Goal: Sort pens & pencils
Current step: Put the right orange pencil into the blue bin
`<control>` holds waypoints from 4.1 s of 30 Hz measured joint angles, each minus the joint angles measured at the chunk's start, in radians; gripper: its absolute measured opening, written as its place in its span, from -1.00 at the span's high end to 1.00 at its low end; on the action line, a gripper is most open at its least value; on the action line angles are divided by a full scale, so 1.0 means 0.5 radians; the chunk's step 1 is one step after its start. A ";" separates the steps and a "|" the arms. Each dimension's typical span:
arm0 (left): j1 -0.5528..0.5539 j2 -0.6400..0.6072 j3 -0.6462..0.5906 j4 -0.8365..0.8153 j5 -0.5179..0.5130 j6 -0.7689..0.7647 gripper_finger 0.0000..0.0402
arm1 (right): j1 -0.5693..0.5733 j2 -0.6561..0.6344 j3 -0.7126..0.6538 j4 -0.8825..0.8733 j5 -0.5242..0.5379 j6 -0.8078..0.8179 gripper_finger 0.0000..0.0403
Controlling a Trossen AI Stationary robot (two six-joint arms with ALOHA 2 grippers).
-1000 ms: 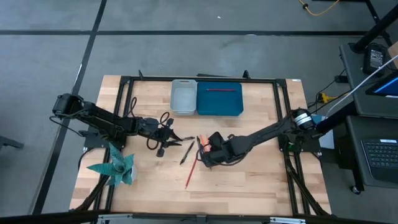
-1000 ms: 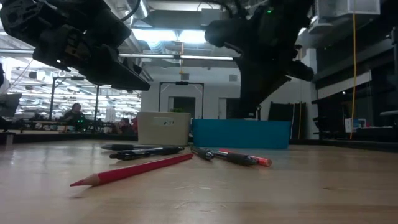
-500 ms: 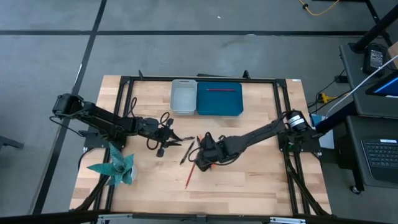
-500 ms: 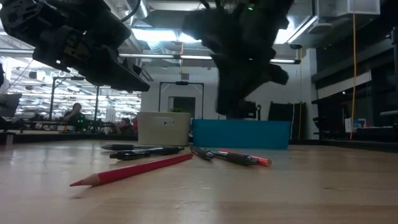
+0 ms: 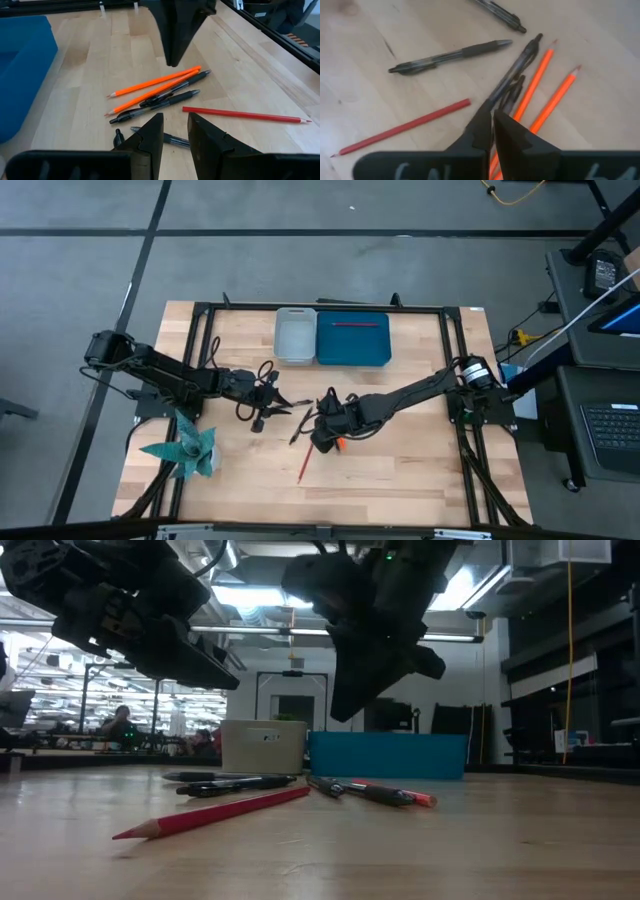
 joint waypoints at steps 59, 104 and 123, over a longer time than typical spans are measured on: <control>-0.001 0.000 0.000 0.002 0.001 -0.014 0.59 | -0.130 0.103 -0.433 0.290 -0.250 0.307 0.32; -0.002 0.000 0.000 0.002 0.001 -0.013 0.59 | -0.260 0.129 -0.338 0.034 -0.509 0.099 0.69; -0.002 0.000 0.000 0.001 0.001 -0.013 0.59 | -0.257 0.166 -0.327 0.033 -0.468 -0.001 0.60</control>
